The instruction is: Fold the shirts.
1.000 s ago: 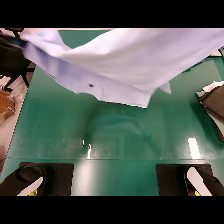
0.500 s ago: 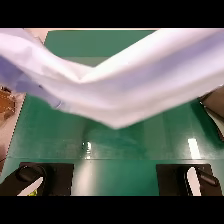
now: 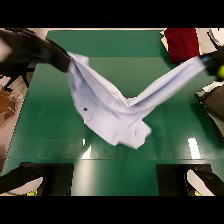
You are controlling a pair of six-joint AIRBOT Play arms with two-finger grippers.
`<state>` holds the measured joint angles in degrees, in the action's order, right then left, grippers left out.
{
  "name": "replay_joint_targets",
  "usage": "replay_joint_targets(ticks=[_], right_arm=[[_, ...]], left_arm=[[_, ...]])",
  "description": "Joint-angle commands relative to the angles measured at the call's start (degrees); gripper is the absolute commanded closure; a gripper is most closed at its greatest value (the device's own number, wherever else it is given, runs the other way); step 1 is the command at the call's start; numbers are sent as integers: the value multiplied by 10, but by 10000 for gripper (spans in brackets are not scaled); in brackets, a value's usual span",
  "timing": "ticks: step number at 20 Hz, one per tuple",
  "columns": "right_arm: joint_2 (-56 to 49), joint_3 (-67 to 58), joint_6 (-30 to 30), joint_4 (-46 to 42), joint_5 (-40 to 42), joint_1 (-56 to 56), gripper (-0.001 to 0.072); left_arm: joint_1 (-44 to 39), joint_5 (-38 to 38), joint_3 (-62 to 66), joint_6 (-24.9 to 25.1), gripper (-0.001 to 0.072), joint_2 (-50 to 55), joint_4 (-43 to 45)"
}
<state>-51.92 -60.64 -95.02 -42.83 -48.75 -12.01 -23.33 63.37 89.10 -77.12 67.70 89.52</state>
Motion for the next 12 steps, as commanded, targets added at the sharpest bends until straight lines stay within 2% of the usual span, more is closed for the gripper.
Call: replay_joint_targets(ticks=[1,4,6,7,8,9,12], right_arm=[[-128,49,-5,-22,139,68,692],[-209,30,-19,-22,169,71,692],[-240,16,-23,-22,168,61,692],[-247,15,-37,-23,168,54,692],[-252,15,-44,-23,168,47,692],[-253,15,-44,-24,168,36,692],[-253,15,-36,-23,150,-8,690]], left_arm=[[0,-87,-50,6,683,135,44],[1,-113,-50,-109,682,217,164],[12,-138,-49,-155,681,240,181],[20,-148,-49,-170,642,242,180],[31,-149,-45,-186,407,241,182],[44,-134,-31,-200,270,241,182],[98,-55,26,-219,264,232,176]])
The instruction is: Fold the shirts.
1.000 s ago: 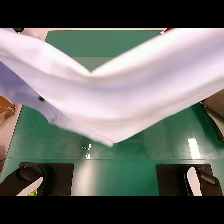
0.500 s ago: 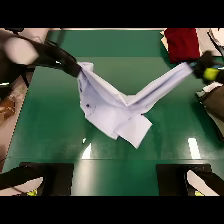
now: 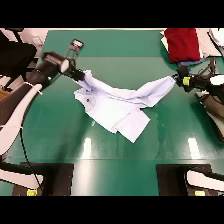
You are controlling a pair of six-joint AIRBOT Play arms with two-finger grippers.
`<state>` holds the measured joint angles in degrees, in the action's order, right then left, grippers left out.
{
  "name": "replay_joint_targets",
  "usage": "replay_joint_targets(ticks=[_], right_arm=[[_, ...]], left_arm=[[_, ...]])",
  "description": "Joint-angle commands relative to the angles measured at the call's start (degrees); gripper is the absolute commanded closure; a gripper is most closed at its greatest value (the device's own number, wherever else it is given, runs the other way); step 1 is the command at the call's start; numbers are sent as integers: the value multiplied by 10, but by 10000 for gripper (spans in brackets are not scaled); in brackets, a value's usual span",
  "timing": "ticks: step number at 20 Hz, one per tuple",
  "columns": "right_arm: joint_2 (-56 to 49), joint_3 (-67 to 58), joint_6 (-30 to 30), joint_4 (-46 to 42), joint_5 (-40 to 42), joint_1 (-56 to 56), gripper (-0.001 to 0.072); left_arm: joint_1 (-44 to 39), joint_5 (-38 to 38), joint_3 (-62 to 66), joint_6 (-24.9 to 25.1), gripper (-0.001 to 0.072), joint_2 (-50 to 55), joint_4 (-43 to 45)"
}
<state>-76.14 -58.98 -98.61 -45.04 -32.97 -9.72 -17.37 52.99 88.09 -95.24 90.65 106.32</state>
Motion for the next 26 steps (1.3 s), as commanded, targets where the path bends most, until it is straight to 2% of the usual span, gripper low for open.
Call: replay_joint_targets(ticks=[1,2,3,8,9,10,11,12,15,16,23,26], right_arm=[[-11,-3,14,0,-27,-51,663],[-11,-7,39,0,-50,-70,526],[-11,-14,72,4,-73,-88,457],[27,-58,154,5,-143,-140,440],[46,-71,165,9,-176,-145,346],[63,-85,204,31,-215,-142,203],[82,-100,258,56,-256,-125,188],[97,-111,280,59,-280,-94,188],[111,-143,278,-46,-308,42,197],[101,-149,275,-69,-316,91,197],[-26,-191,229,-246,-398,333,209],[-87,-217,218,-271,-409,383,210]], left_arm=[[57,63,47,-37,264,-9,0],[78,68,54,-37,264,-26,-12],[96,66,54,-37,264,-42,-23],[169,116,54,15,263,-78,-125],[176,129,54,35,263,-78,-159],[182,143,54,55,263,-78,-197],[186,161,54,70,263,-78,-241],[187,180,54,84,263,-78,-289],[186,211,24,116,264,-79,-426],[187,211,6,117,264,-79,-445],[187,185,-103,117,265,-79,-449],[187,135,-103,114,265,-79,-435]])
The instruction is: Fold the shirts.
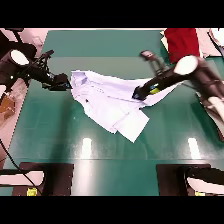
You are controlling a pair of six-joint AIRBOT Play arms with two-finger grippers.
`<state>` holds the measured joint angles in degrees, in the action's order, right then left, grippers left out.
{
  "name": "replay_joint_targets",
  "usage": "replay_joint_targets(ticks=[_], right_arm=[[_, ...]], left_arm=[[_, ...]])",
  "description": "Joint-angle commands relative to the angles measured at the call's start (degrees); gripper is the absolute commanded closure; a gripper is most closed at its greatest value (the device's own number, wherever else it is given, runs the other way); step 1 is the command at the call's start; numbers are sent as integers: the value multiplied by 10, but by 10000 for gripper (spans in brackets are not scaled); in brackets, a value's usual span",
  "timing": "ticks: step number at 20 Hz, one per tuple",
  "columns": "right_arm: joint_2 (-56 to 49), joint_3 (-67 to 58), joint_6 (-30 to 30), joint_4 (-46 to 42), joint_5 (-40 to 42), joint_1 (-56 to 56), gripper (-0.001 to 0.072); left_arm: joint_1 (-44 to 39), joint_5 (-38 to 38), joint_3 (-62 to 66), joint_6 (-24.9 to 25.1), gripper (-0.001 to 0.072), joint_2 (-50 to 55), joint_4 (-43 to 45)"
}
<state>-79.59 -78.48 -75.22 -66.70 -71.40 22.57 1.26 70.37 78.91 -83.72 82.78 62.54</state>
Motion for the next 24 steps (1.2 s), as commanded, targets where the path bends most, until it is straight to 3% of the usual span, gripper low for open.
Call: replay_joint_targets(ticks=[1,6,14,16,17,24], right_arm=[[-73,-30,-20,-54,-30,66,210],[-136,-54,-24,-53,-84,70,210],[-186,-54,-24,-55,-48,71,255],[-199,-54,-24,-56,-34,71,278],[-203,-54,-24,-61,-27,71,333],[-203,-54,-34,-100,5,71,351]], left_arm=[[0,-51,-11,-7,265,-1,11],[0,-53,-11,-2,265,-1,32],[0,-52,-11,-2,265,-1,41],[0,-51,-11,-2,265,-1,41],[0,-50,-11,-2,265,-1,41],[0,-50,-11,-2,266,-1,40]])
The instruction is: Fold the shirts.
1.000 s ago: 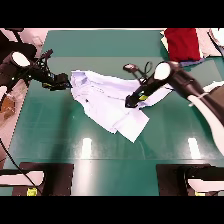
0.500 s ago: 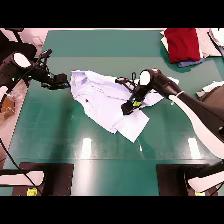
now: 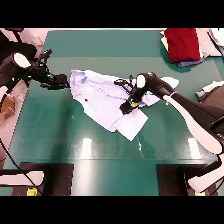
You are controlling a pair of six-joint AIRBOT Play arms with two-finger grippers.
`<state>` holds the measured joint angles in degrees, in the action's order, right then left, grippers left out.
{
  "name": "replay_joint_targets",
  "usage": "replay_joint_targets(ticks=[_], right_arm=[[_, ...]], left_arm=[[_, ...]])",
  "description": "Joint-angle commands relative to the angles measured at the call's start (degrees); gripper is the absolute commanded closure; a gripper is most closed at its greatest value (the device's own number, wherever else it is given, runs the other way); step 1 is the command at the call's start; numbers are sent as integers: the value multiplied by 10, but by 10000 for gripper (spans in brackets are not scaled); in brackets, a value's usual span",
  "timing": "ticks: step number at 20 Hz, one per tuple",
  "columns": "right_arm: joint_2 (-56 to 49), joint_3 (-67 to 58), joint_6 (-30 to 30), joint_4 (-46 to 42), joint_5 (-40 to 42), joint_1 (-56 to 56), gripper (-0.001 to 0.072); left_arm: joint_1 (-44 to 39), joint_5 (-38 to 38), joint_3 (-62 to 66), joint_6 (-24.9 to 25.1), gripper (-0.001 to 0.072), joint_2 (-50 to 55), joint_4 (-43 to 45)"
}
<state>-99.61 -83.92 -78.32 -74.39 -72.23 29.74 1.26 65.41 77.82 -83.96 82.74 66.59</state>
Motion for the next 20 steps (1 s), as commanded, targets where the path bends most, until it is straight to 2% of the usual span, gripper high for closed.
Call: replay_joint_targets(ticks=[1,2,3,4,5,7,12,16,18,19,20], right_arm=[[-3,0,-2,-23,13,0,412],[-3,0,-1,-23,14,0,472],[-3,0,-1,-23,18,0,483],[-3,0,0,-23,21,0,550],[-3,0,0,-23,22,0,571],[-3,0,7,-22,22,0,677],[8,-56,8,-31,-22,0,692],[49,-138,-11,-98,-57,-1,693],[61,-152,-12,-97,-57,-6,693],[64,-152,-13,-98,-60,-7,693],[64,-152,-14,-97,-63,-10,693]], left_arm=[[0,0,0,0,266,0,0],[0,0,0,0,266,0,0],[0,0,0,0,266,0,-1],[0,0,0,0,266,0,-2],[0,0,0,0,266,0,-2],[0,1,0,0,266,0,-2],[0,-5,0,0,266,0,0],[0,-24,0,0,293,0,34],[0,-30,0,-2,292,0,33],[0,-38,0,-12,260,0,33],[0,-61,0,-20,155,1,37]])
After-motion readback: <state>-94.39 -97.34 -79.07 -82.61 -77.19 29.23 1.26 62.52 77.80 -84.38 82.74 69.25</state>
